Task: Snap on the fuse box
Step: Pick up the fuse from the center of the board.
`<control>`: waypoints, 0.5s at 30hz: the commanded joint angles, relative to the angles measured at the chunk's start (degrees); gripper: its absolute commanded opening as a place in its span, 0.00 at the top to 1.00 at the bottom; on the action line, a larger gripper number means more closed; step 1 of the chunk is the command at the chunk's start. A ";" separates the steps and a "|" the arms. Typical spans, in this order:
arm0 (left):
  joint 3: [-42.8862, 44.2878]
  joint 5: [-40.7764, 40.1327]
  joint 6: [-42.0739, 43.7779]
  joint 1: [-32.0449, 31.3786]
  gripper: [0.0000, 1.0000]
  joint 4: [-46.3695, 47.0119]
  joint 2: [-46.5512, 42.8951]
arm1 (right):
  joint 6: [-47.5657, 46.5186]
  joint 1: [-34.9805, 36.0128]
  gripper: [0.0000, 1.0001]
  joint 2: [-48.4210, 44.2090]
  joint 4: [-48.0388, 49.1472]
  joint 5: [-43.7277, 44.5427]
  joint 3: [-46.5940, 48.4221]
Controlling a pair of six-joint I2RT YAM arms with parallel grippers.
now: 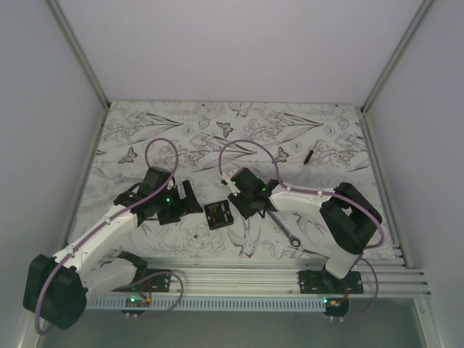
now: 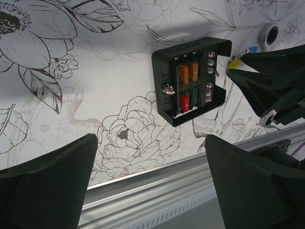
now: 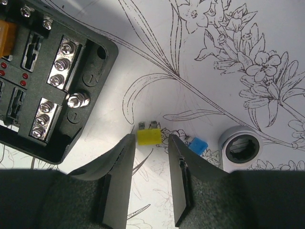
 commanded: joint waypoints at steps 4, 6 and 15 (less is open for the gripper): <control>-0.78 0.60 -0.60 0.36 0.00 -0.55 0.21 | -0.63 0.48 0.67 1.58 -3.16 1.07 -0.83; -0.74 0.79 -0.64 0.36 0.00 -0.50 0.26 | -0.53 0.47 0.69 1.23 -3.16 0.80 -0.97; 0.11 3.05 -1.67 0.36 0.00 0.02 -0.04 | -0.23 0.47 0.76 -2.43 -0.89 0.37 -2.13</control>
